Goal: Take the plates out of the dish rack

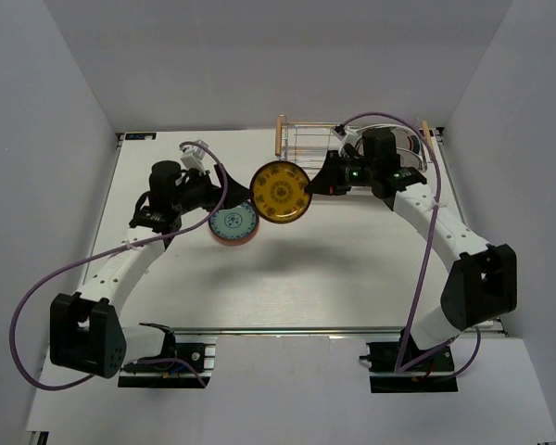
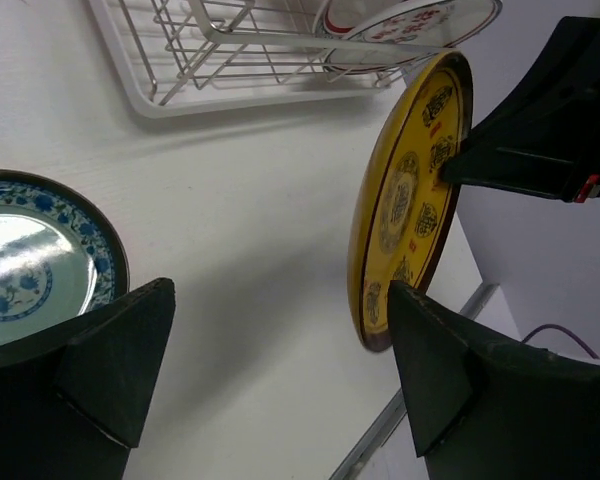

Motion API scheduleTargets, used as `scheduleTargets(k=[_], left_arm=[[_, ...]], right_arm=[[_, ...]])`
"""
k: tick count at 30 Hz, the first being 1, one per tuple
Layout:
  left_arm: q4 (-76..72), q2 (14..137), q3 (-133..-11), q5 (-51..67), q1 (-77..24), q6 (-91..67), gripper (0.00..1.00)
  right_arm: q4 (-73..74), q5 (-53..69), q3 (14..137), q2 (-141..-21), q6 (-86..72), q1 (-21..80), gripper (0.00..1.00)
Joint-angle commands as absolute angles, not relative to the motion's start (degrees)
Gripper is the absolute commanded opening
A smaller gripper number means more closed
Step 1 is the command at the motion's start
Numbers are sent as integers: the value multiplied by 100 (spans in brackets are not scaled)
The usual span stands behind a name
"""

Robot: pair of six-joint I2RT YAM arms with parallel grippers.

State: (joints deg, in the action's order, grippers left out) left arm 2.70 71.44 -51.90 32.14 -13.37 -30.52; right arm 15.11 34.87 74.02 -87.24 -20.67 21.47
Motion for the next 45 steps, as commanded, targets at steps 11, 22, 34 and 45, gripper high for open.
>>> scheduleTargets(k=[11, 22, 34, 45], left_arm=[[-307, 7453, -5142, 4008, -1354, -3103, 6], [173, 6962, -4860, 2709, -1283, -3515, 0], [2153, 7479, -5537, -234, -1230, -3999, 0], [2558, 8499, -5933, -589, -1230, -4122, 0]], right_arm=[[1116, 3894, 7655, -9158, -2373, 2479, 0], [1143, 3333, 7498, -9080, -2311, 2470, 66], [1792, 854, 7216, -8535, -2136, 2435, 89], [2013, 220, 6996, -8200, -1925, 2426, 89]])
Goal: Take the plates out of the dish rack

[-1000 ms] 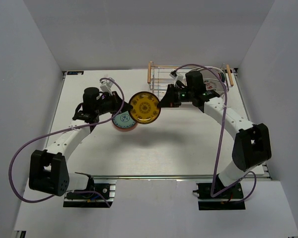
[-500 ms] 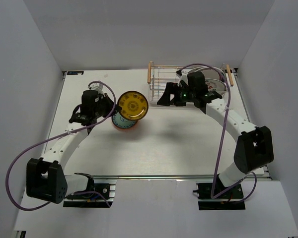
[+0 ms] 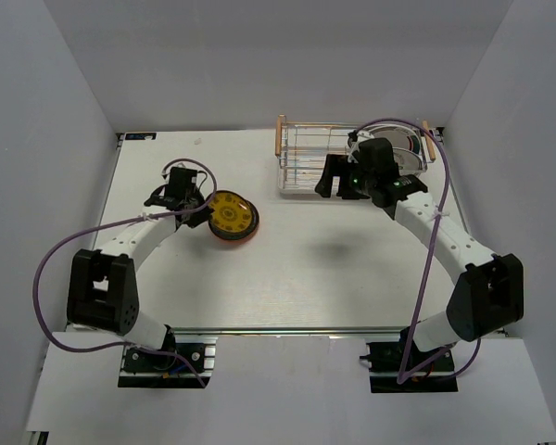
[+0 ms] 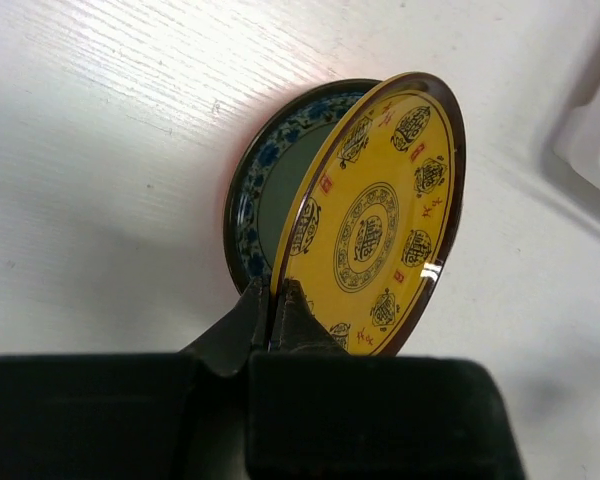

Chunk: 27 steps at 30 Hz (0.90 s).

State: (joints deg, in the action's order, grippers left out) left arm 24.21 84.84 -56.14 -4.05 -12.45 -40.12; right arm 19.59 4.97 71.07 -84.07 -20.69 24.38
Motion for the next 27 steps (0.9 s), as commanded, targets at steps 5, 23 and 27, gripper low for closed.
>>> scheduleTargets(k=[5, 23, 27], left_arm=[[2557, 8622, -5985, -562, -1230, -4105, 10], [2944, 8939, -6275, -395, -1230, -3894, 98], [3067, 8789, -6407, -474, -1230, -3797, 98]], right_arm=[[1969, 97, 6856, -7998, -1854, 2408, 89], [1197, -1750, 6802, -7427, 1294, 2276, 89], [1614, -486, 7364, -7794, 3275, 2074, 89]])
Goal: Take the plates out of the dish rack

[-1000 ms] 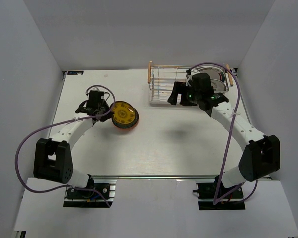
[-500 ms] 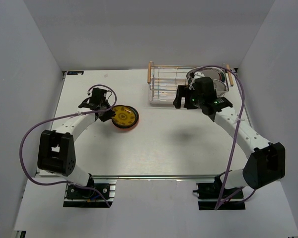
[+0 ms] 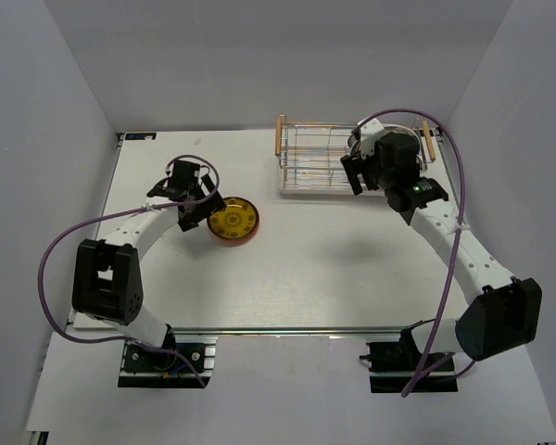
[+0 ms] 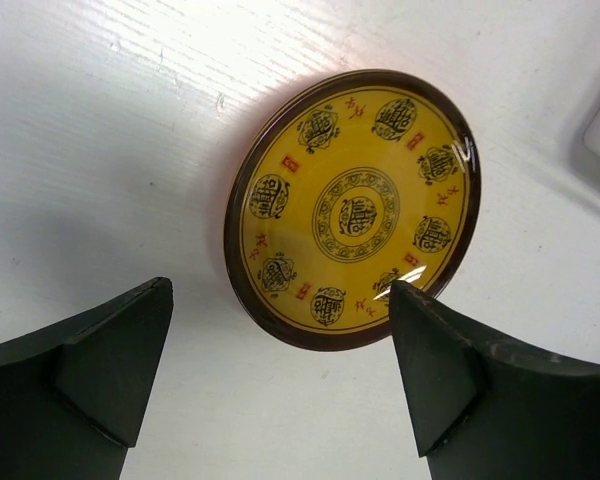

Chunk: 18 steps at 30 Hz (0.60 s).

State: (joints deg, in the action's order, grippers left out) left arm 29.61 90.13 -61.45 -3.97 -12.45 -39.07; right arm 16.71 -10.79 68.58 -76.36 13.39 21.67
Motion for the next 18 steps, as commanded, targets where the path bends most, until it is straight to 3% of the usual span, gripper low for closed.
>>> scheduleTargets(k=[1, 9, 18], left_arm=[[3093, 8754, -6425, -492, -1230, -3753, 98], [3252, 8359, -6609, -817, -1230, -3612, 98], [3226, 8244, -6767, -1002, -1230, -3498, 98]], right_arm=[[1800, -188, 7548, -7883, 3539, 2013, 89], [3137, -518, 8937, -8919, 4999, 1661, 89], [3701, -896, 9774, -9764, 5036, 1363, 88]])
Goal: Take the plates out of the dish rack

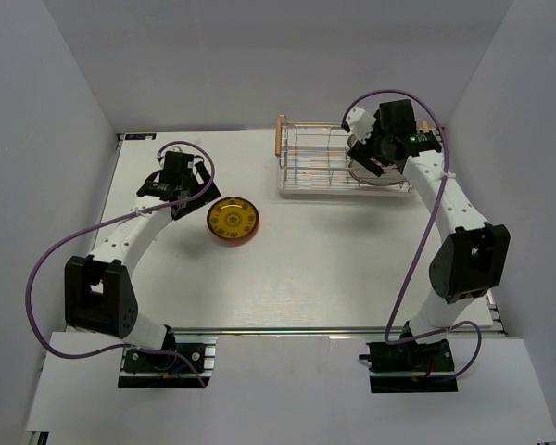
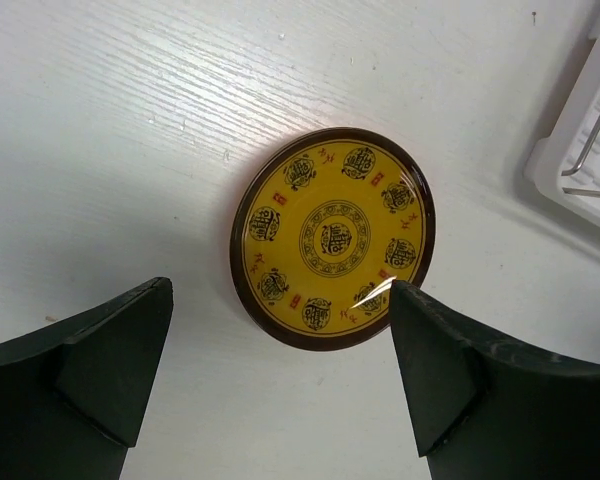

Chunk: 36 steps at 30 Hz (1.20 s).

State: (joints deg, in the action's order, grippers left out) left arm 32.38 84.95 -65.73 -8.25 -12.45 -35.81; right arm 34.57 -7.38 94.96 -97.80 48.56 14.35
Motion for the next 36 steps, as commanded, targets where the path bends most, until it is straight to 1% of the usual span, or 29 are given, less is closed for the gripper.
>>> scheduleTargets(k=[1, 4, 8, 10, 16, 18, 19, 20, 22, 25, 27, 28, 36], left_arm=[[3208, 8270, -6776, -1011, -1230, -3489, 98], [3199, 8305, -6759, -1011, -1230, -3498, 98], [3190, 8376, -6785, -1011, -1230, -3498, 98], [3182, 8411, -6811, -1002, -1230, -3498, 98], [3147, 8464, -6812, -1011, -1230, -3498, 98], [3164, 8490, -6829, -1011, -1230, -3498, 98], [3155, 8490, -6829, -1011, -1230, -3498, 98], [3164, 8490, -6838, -1019, -1230, -3489, 98], [3164, 8508, -6847, -1020, -1230, -3480, 98], [3182, 8534, -6882, -1046, -1230, -3463, 98], [3190, 8525, -6891, -1037, -1230, -3463, 98], [3173, 8534, -6899, -1046, -1230, -3463, 98], [3129, 8525, -6891, -949, -1230, -3428, 98]], right_arm=[[3631, -975, 9739, -9765, 5027, 1362, 87], [3489, -1055, 9703, -9808, 5062, 1275, 86], [3489, -1046, 9677, -9853, 5106, 1213, 81], [3489, -976, 9598, -9835, 5115, 1213, 76], [3402, -1011, 9545, -9914, 5212, 1169, 72], [3436, -967, 9615, -9958, 5238, 1169, 66], [3437, -967, 9633, -10010, 5230, 1152, 62], [3445, -975, 9659, -10028, 5221, 1143, 52], [3445, -958, 9668, -10055, 5247, 1134, 48], [3376, -1045, 9659, -10098, 5326, 1134, 46], [3349, -1116, 9659, -10099, 5370, 1116, 38], [3323, -1142, 9668, -10107, 5414, 1116, 31], [3313, -1169, 9861, -10002, 5800, 1099, 15]])
